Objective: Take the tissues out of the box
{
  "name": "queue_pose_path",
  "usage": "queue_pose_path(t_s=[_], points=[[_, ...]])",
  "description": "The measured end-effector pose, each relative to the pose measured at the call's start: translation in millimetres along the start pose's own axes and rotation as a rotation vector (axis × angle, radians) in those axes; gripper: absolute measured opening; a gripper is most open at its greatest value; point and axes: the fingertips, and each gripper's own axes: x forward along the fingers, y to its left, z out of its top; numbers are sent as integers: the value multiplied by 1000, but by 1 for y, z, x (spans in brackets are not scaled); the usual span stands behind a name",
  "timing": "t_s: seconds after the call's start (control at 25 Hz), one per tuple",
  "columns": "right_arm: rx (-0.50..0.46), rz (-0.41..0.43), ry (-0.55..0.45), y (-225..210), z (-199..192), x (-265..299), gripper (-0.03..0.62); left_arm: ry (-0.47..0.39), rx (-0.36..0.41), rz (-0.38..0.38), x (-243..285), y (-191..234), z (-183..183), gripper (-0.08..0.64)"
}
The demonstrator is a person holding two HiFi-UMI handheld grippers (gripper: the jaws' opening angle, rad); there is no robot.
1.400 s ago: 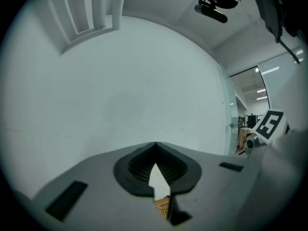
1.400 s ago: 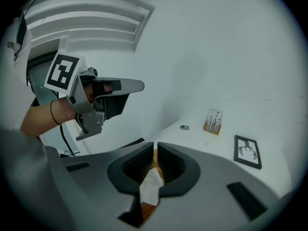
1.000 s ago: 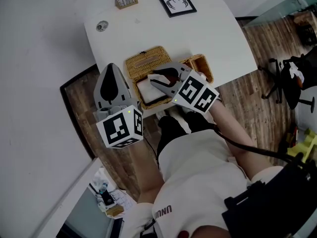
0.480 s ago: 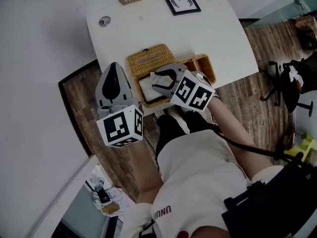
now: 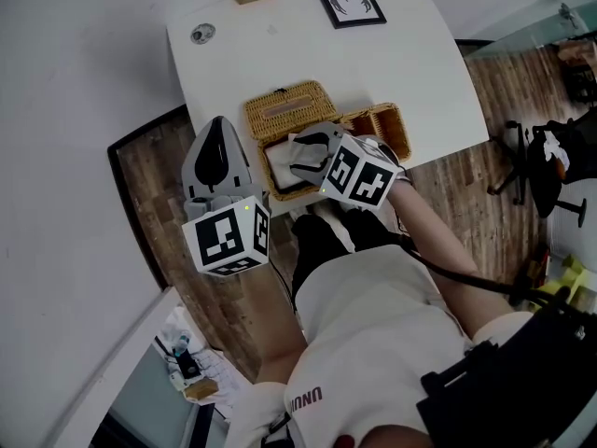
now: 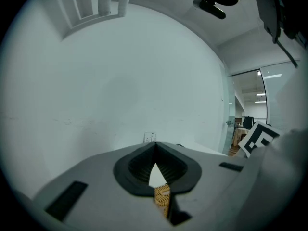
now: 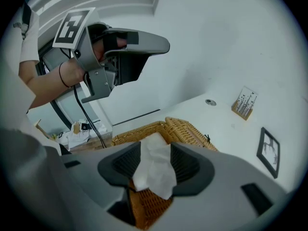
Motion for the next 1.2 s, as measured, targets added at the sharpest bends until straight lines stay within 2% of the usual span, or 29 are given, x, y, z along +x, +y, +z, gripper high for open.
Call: queue_pose_path(t_s=[0.48,1.2], points=[[-30,22,74,7,-13,15,241,8,-16,12,-4,6,-6,12],[-87,7,169,10,-28,31,244,19,-23,19,-4,10,-9,12]])
